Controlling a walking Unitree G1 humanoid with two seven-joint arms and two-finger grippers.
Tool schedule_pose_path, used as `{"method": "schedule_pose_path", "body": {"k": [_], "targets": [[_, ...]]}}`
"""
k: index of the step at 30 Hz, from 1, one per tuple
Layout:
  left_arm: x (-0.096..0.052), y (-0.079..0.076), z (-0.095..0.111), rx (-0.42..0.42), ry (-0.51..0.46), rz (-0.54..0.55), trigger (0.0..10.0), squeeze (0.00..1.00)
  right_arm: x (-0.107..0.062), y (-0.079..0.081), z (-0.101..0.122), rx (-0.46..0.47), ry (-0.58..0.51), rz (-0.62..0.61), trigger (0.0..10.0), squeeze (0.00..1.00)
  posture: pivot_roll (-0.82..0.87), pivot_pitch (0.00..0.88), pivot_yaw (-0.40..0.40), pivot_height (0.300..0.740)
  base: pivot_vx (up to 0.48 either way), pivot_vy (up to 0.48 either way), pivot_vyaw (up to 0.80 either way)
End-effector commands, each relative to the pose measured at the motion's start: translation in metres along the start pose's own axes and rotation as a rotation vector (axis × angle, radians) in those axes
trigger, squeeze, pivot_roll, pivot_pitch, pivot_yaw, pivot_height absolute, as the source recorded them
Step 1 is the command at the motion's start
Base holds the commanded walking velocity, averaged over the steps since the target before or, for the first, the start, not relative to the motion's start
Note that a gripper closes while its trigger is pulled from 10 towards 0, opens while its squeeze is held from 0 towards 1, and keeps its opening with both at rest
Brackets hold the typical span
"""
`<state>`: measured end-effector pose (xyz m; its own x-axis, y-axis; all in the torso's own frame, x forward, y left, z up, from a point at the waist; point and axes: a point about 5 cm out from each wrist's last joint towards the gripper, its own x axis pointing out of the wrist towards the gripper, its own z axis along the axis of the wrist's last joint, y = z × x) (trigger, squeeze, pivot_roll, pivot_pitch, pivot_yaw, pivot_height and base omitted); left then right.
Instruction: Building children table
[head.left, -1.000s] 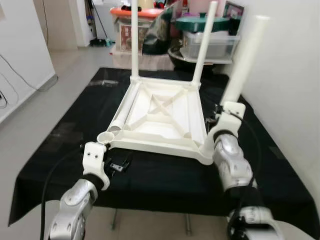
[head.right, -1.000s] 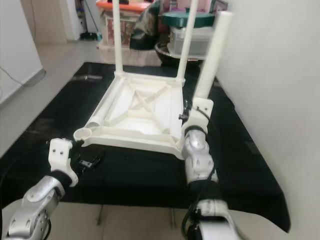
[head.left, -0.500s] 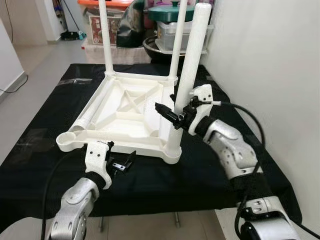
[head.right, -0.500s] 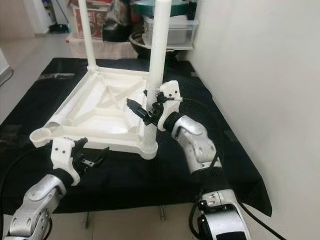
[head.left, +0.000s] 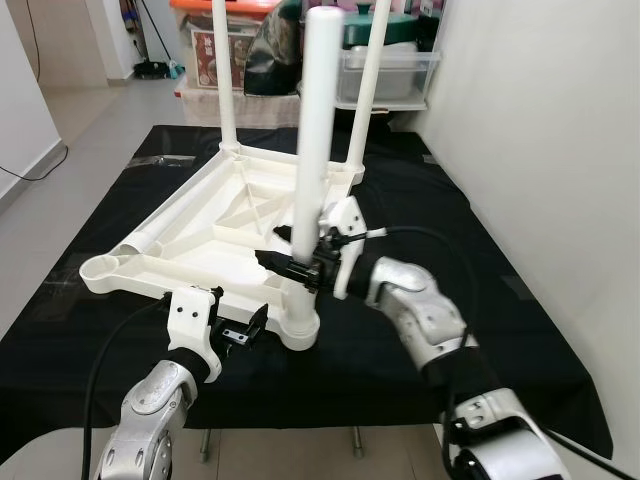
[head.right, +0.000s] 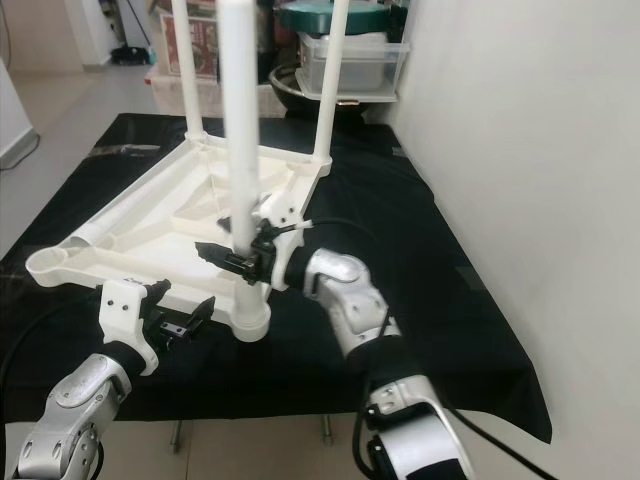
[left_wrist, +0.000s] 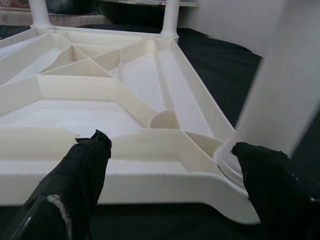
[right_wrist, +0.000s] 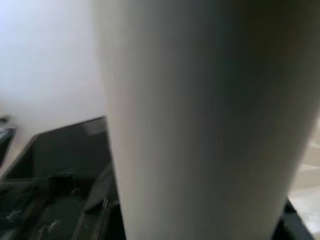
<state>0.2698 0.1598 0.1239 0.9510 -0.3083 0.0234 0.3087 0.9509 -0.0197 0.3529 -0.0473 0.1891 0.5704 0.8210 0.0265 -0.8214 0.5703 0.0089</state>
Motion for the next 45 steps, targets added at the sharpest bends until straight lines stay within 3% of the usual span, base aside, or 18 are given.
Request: {"method": "schedule_pose_path", "body": {"k": [1,3,4,6,8,9,10,13,17,18,21,23,24,30,31,41,42,45], "targets": [[-0.001,0.000,-0.002,-0.006,0.007,-0.004,10.0,0.00,-0.006,-0.012,-0.019,0.047,0.096,-0.126,0.0,0.00,0.10,0.000,-0.071,0.740,0.000,0.000,0.00],[-0.001,0.000,-0.002,-0.004,0.009,-0.007,10.0,0.00,-0.011,-0.026,-0.030,0.088,0.157,-0.337,0.0,0.00,0.09,0.000,-0.070,0.740,0.000,0.000,0.00],[0.001,-0.001,-0.001,-0.005,0.008,-0.014,10.0,0.00,-0.034,-0.051,-0.046,0.163,0.214,-0.698,0.0,0.00,0.08,0.000,-0.068,0.740,0.000,0.000,0.00],[0.001,-0.001,-0.001,-0.005,0.008,-0.014,10.0,0.00,-0.034,-0.051,-0.046,0.163,0.214,-0.698,0.0,0.00,0.08,0.000,-0.068,0.740,0.000,0.000,0.00],[0.003,-0.004,-0.001,-0.009,0.003,-0.020,10.0,0.00,-0.084,-0.068,-0.070,0.230,0.283,-1.188,0.7,0.00,0.08,0.000,-0.070,0.740,0.000,0.000,0.00],[0.003,-0.004,-0.001,-0.009,0.003,-0.020,10.0,0.00,-0.084,-0.068,-0.070,0.230,0.283,-1.188,0.7,0.00,0.08,0.000,-0.070,0.740,0.000,0.000,0.00],[0.003,-0.005,-0.002,-0.011,0.004,-0.019,10.0,0.00,-0.100,-0.064,-0.075,0.220,0.284,-1.316,10.0,0.00,0.07,0.000,-0.067,0.740,0.000,0.000,0.00],[0.003,-0.005,-0.003,-0.012,0.005,-0.019,10.0,0.00,-0.099,-0.062,-0.073,0.215,0.274,-1.316,10.0,0.00,0.07,0.000,-0.067,0.740,0.000,0.000,0.00],[0.001,-0.008,-0.005,-0.013,0.013,-0.029,10.0,0.00,-0.067,-0.044,-0.041,0.151,0.098,-1.020,10.0,0.00,0.07,0.000,-0.064,0.740,0.000,0.000,0.00],[0.002,-0.007,-0.005,-0.013,0.014,-0.029,10.0,0.00,-0.057,-0.039,-0.028,0.148,0.019,-0.923,10.0,1.00,0.07,0.000,-0.066,0.740,0.000,0.000,0.00],[0.003,-0.006,-0.005,-0.013,0.013,-0.027,10.0,0.00,-0.048,-0.038,-0.012,0.156,-0.044,-0.823,10.0,1.00,0.07,0.000,-0.065,0.740,0.000,0.000,0.00],[0.004,-0.005,-0.003,-0.013,0.010,-0.026,10.0,0.00,-0.042,-0.039,-0.001,0.171,-0.065,-0.702,10.0,0.85,0.06,0.000,-0.065,0.740,0.000,0.000,0.00],[0.004,-0.004,-0.003,-0.013,0.008,-0.026,10.0,0.00,-0.038,-0.037,0.014,0.131,-0.089,-0.545,10.0,0.00,0.06,0.000,-0.068,0.740,0.000,0.000,0.00],[0.003,-0.004,-0.003,-0.009,0.007,-0.025,10.0,0.00,-0.042,-0.019,0.043,-0.034,-0.141,-0.167,10.0,0.00,0.08,0.000,-0.074,0.740,0.000,0.000,0.00],[0.004,-0.004,-0.002,-0.011,0.001,-0.021,10.0,0.00,-0.042,-0.001,0.042,-0.097,-0.125,0.121,10.0,0.00,0.09,0.000,-0.077,0.740,0.000,0.000,0.00],[0.004,0.001,-0.001,0.001,0.003,-0.017,10.0,0.00,-0.029,0.033,0.013,-0.054,-0.077,0.376,10.0,0.00,0.10,0.000,-0.085,0.740,0.000,0.000,0.00],[0.004,0.002,0.000,0.002,0.002,-0.013,10.0,0.00,-0.020,0.030,0.005,-0.036,-0.049,0.283,0.7,0.00,0.10,0.000,-0.082,0.740,0.000,0.000,0.00],[0.003,0.003,0.000,0.004,0.003,-0.013,10.0,0.00,-0.013,0.019,-0.002,-0.008,-0.011,0.122,0.0,0.00,0.10,0.000,-0.079,0.740,0.000,0.000,0.00]]}}
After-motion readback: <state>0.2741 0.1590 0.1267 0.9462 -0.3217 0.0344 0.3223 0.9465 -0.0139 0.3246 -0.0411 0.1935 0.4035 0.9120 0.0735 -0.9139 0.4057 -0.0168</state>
